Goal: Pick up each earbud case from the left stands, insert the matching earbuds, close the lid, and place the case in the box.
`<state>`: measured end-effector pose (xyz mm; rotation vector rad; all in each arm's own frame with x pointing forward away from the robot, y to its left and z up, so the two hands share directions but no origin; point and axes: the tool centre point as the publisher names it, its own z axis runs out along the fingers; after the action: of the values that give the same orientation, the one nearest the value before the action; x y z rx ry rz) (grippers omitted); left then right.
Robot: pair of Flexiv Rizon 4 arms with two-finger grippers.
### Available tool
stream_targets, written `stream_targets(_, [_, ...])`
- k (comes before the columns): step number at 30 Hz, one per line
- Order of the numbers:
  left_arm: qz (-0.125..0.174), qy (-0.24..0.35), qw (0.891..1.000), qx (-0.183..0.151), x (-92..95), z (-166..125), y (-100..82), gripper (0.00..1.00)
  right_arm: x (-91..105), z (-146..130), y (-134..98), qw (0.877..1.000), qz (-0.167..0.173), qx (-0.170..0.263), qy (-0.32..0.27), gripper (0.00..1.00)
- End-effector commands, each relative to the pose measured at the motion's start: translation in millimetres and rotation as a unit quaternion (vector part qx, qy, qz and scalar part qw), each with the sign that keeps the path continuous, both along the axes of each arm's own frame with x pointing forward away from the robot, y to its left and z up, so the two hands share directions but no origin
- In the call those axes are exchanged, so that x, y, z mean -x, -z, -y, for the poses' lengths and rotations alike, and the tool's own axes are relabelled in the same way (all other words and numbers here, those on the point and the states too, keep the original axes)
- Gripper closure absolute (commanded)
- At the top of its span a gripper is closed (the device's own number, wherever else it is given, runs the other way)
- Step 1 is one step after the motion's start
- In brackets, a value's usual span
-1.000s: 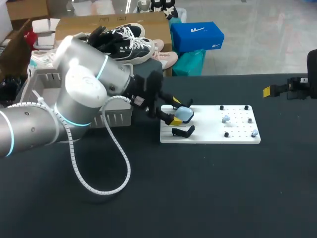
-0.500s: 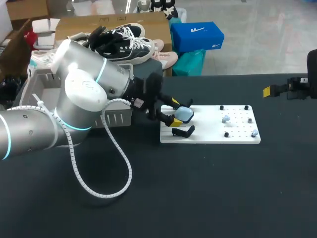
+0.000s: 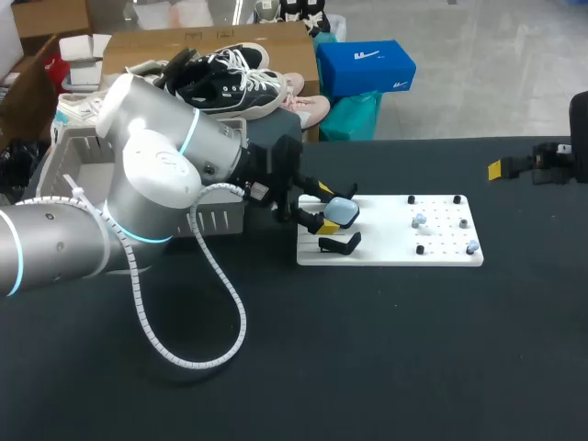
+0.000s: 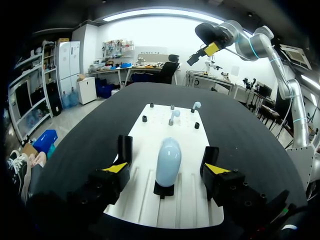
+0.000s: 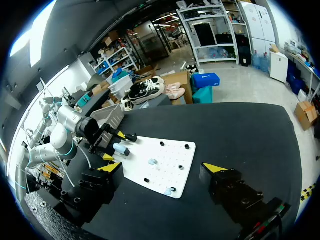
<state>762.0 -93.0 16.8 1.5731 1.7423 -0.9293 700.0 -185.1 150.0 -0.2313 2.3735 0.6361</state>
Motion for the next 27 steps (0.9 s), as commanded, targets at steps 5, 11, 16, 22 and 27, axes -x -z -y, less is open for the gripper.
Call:
stream_targets(5, [0.003,-0.002,1.0,-0.001,-0.5,1.1,0.6,0.0,0.0,0.0,0.0,1.0,0.0,0.0,0.0,0.0])
stream_targets(11, [0.005,-0.008,1.0,-0.005,-0.8,1.2,1.7,0.07,0.0,0.0,0.0,1.0,0.0,0.0,0.0,0.0])
stream_targets(16, [0.007,-0.01,1.0,-0.007,-0.5,1.3,2.1,0.13,0.0,0.0,0.0,1.0,0.0,0.0,0.0,0.0])
stream_targets(22, [0.007,-0.005,1.0,-0.004,1.9,1.2,0.9,0.2,0.0,0.0,0.0,1.0,0.0,0.0,0.0,0.0])
stream_targets(27, [0.01,-0.005,1.0,-0.003,3.7,1.3,-0.2,0.21,0.0,0.0,0.0,1.0,0.0,0.0,0.0,0.0])
